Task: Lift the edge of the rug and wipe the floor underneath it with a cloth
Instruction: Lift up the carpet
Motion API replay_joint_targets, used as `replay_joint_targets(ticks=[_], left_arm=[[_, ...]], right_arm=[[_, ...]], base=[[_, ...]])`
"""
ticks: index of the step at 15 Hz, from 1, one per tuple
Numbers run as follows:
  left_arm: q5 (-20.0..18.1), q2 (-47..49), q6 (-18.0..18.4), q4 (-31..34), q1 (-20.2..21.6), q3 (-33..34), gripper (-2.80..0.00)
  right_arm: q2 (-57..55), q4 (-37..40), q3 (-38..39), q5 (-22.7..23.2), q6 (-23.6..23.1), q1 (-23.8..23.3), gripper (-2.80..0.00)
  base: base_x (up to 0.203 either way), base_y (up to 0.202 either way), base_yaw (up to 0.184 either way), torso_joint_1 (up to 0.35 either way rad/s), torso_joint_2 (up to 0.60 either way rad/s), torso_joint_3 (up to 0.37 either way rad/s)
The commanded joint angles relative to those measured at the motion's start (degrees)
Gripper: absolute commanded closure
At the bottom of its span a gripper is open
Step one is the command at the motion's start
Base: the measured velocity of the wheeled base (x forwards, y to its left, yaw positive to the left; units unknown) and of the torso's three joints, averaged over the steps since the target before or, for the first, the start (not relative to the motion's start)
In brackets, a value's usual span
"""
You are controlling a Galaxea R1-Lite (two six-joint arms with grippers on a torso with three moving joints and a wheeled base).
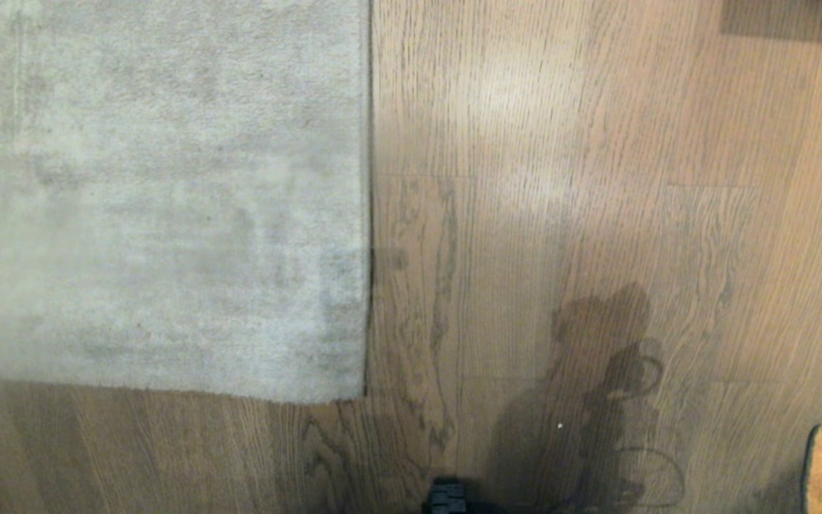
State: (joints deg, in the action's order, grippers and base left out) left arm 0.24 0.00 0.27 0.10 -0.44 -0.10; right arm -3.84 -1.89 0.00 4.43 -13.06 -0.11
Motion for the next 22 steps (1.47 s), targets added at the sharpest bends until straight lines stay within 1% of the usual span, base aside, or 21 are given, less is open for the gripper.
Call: replay_joint_targets(ticks=[1, 6, 22], left_arm=[[0.0, 0.0, 0.0, 0.0, 0.0, 0.0, 0.0], [0.0, 0.0, 0.0, 0.1, 0.0, 0.0, 0.0], [0.0, 0.0, 0.0, 0.0, 0.0, 0.0, 0.0]], right_arm=[[2.7, 0.7, 0.0, 0.1, 0.1, 0.2, 0.0], [3.8, 1.7, 0.0, 0.1, 1.4, 0.2, 0.0], [3.8, 1.7, 0.0, 0.1, 1.3, 0.2, 0.0]], base=[[0.0, 0.0, 0.0, 0.0, 0.0, 0.0], [0.0, 0.0, 0.0, 0.0, 0.0, 0.0], [0.0, 0.0, 0.0, 0.0, 0.0, 0.0]])
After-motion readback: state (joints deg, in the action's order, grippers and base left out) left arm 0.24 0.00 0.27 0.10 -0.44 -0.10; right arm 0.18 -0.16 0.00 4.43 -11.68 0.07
